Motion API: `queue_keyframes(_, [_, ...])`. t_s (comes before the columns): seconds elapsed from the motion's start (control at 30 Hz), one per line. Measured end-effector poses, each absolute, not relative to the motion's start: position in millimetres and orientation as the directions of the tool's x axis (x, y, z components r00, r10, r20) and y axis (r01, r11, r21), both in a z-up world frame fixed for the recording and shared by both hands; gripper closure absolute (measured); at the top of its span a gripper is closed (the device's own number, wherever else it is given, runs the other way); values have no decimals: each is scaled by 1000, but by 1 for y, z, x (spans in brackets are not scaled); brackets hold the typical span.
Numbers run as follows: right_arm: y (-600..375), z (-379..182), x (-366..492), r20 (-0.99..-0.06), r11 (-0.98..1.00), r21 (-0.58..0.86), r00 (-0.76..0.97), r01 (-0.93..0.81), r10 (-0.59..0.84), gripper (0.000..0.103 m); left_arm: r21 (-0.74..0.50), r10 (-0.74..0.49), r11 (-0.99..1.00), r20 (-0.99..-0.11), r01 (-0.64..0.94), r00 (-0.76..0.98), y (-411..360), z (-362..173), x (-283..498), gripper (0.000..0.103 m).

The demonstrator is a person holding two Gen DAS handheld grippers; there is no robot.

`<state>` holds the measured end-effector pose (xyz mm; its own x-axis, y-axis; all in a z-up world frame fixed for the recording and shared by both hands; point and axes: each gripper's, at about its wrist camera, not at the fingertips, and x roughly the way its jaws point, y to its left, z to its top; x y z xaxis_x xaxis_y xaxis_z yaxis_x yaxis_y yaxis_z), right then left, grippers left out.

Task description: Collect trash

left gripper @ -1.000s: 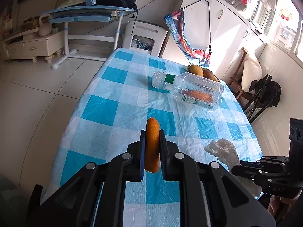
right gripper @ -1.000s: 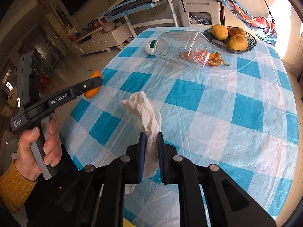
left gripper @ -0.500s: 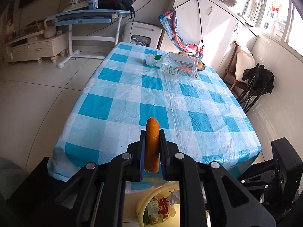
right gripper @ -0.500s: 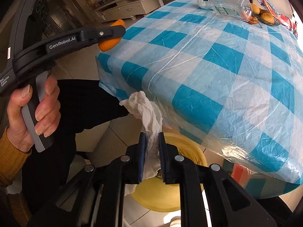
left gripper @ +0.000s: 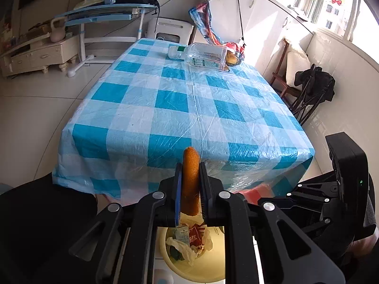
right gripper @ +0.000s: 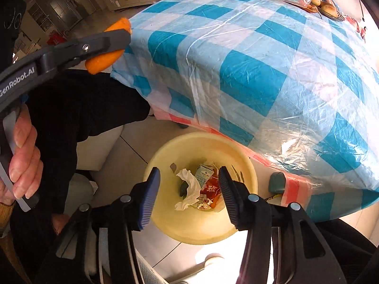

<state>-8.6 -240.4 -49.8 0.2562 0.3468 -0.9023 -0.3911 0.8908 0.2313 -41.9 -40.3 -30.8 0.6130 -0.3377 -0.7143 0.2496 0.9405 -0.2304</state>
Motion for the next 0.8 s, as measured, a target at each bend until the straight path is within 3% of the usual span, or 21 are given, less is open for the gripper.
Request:
queue_keyframes(0.2, [-280, -11, -9, -775, 909, 331, 476, -255, 416, 39, -213, -350, 932, -742, 294, 571, -58, -43, -58, 90])
queue_keyframes(0.43, [-312, 13, -13, -653, 899, 403, 635, -169, 412, 36, -168, -353, 900, -822, 402, 446, -95, -74, -71, 87])
queue_keyframes(0.5, [-319, 16, -13, -639, 897, 417, 654, -148, 405, 35, -138, -329, 896, -844, 421, 423, -102, -83, -74, 70])
queue_keyframes(0.53, [-321, 15, -13, -635, 895, 424, 660, -138, 402, 35, -112, -306, 902, -846, 416, 436, -103, -83, -76, 51])
queue_keyframes(0.57, [-322, 14, -13, -632, 894, 430, 664, -127, 399, 35, -89, -288, 910, -839, 406, 462, -102, -81, -77, 40])
queue_keyframes(0.73, [-325, 12, -10, -644, 898, 427, 663, -102, 381, 35, -40, -244, 939, -776, 341, 582, -87, -63, -78, 21])
queue_keyframes(0.8, [-322, 10, -10, -653, 906, 410, 659, -107, 373, 33, -32, -212, 956, -761, 292, 614, -77, -59, -74, 19])
